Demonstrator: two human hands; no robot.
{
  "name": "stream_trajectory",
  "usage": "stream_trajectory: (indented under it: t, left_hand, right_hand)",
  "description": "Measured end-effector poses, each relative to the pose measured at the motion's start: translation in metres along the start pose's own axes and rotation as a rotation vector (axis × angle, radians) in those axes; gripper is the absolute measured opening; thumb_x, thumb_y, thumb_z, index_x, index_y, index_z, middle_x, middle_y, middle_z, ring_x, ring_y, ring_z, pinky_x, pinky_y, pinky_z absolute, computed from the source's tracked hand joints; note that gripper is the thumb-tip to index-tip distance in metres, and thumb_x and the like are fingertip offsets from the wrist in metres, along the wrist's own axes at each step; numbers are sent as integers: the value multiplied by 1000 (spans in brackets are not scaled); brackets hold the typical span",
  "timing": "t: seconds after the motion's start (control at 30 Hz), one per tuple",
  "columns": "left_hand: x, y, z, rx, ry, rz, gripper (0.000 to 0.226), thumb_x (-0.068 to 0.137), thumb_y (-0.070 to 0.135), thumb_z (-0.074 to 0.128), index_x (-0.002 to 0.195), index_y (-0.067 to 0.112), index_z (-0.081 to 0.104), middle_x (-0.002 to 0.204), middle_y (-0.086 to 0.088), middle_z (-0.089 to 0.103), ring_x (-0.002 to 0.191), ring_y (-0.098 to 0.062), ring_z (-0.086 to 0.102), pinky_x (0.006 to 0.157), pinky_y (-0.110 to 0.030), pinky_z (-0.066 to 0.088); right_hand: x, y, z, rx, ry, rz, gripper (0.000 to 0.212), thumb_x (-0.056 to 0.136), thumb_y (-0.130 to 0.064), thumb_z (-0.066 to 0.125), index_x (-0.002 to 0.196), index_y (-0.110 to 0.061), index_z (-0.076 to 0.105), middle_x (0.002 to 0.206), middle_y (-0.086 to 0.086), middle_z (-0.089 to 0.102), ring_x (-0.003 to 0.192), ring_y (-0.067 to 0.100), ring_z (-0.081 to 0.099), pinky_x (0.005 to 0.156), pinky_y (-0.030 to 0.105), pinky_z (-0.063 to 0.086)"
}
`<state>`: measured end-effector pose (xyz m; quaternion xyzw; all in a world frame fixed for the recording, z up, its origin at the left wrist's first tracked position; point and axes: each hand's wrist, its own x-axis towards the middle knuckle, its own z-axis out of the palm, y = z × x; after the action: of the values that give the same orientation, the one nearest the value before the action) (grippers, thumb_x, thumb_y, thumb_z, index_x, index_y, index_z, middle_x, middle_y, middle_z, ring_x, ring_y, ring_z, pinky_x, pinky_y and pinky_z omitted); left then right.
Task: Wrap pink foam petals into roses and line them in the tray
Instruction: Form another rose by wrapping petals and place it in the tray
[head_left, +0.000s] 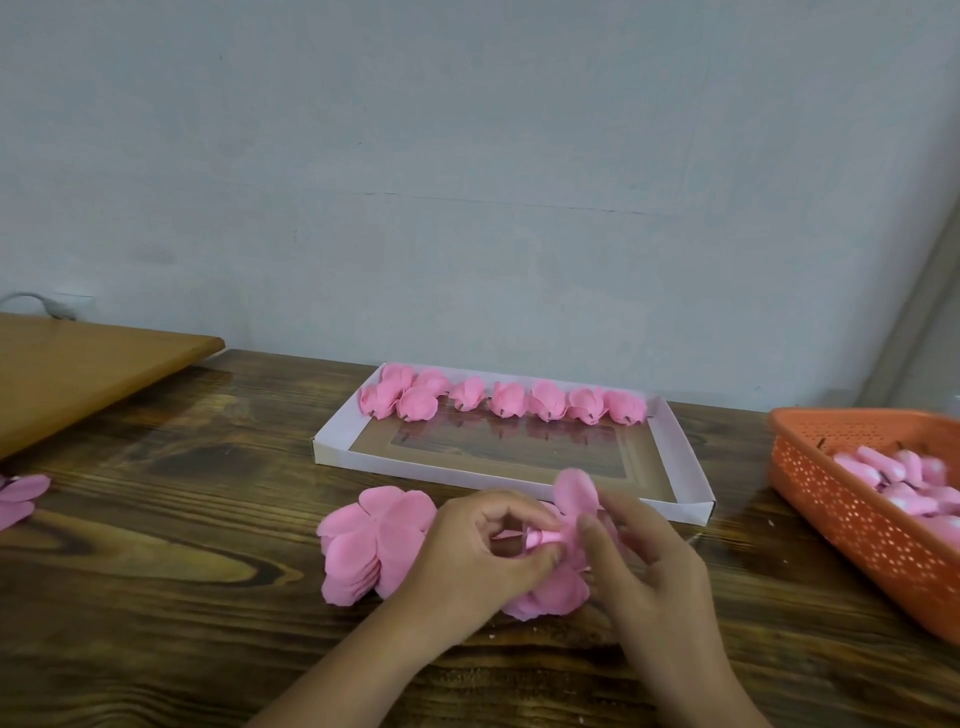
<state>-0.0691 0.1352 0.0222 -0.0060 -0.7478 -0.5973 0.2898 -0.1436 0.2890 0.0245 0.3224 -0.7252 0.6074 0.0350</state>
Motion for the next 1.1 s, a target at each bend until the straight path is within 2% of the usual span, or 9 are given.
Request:
stream_trajectory:
  t: [0.13, 0.27, 0.4, 0.5, 0.57, 0.67, 0.77, 0.97, 1.1]
  left_hand:
    - [2, -1, -2, -55, 61, -42, 20, 68, 28, 81, 85, 37, 79, 95, 7, 78, 94, -9, 74, 79, -18, 56]
    - [3, -1, -4, -92, 73, -64, 35, 77, -2, 80, 83, 32, 80, 94, 5, 79, 93, -9, 74, 78, -16, 56]
    - [3, 1, -3, -79, 91, -78, 41, 79, -9, 78, 80, 32, 81, 93, 4, 79, 93, -9, 74, 77, -17, 56]
    - [4, 0, -3, -56, 120, -77, 39, 79, -8, 78, 80, 31, 80, 93, 4, 79, 94, -9, 74, 79, -18, 56]
    - [5, -1, -4, -33, 128, -74, 38, 79, -6, 79, 81, 31, 80, 93, 6, 79, 94, -9, 74, 79, -18, 56]
    - [5, -3, -5, 6, 107, -58, 36, 79, 0, 81, 85, 35, 79, 94, 9, 78, 95, -8, 73, 80, -19, 57]
    - [3, -3, -2, 63, 86, -22, 24, 73, 23, 82, 85, 44, 77, 96, 13, 77, 96, -8, 72, 81, -21, 57]
    - [0, -12, -1, 164, 30, -2, 20, 73, 40, 75, 93, 46, 74, 104, 18, 74, 101, -6, 70, 84, -28, 61]
    - [1, -12, -1, 167, 38, 19, 20, 75, 39, 75, 91, 50, 74, 103, 20, 74, 101, -5, 70, 84, -26, 60]
  right_hand:
    - [12, 7, -7, 266, 102, 374, 15, 95, -34, 58, 107, -30, 67, 94, -14, 73, 91, 6, 69, 68, 22, 55]
    - [16, 7, -17, 362, -34, 547, 22, 92, -11, 53, 93, 8, 64, 88, 17, 75, 82, 27, 72, 65, 32, 59]
    - [17, 5, -22, 398, -60, 636, 14, 86, -18, 66, 82, -13, 78, 88, 14, 77, 83, 28, 75, 73, 39, 60]
    - [17, -1, -25, 325, -166, 718, 16, 79, -39, 70, 82, -26, 80, 84, 7, 77, 65, 17, 69, 55, 27, 52]
    - [17, -1, -25, 322, -203, 759, 25, 84, -39, 70, 89, -16, 79, 80, 8, 76, 56, 14, 62, 48, 24, 48]
    - [17, -4, -22, 407, -43, 678, 19, 87, -12, 68, 106, -8, 68, 75, 7, 72, 49, 13, 65, 45, 23, 50]
    - [16, -8, -19, 312, 164, 510, 36, 87, -5, 68, 117, -21, 55, 85, 10, 74, 57, 14, 72, 42, 21, 52]
    - [8, -12, -6, 235, 123, 264, 41, 82, -9, 76, 114, -24, 56, 76, 5, 76, 70, 17, 74, 48, 22, 56]
    - [7, -10, -1, 236, 84, 228, 40, 80, -12, 77, 112, -26, 58, 82, 3, 77, 76, 19, 74, 70, 46, 62]
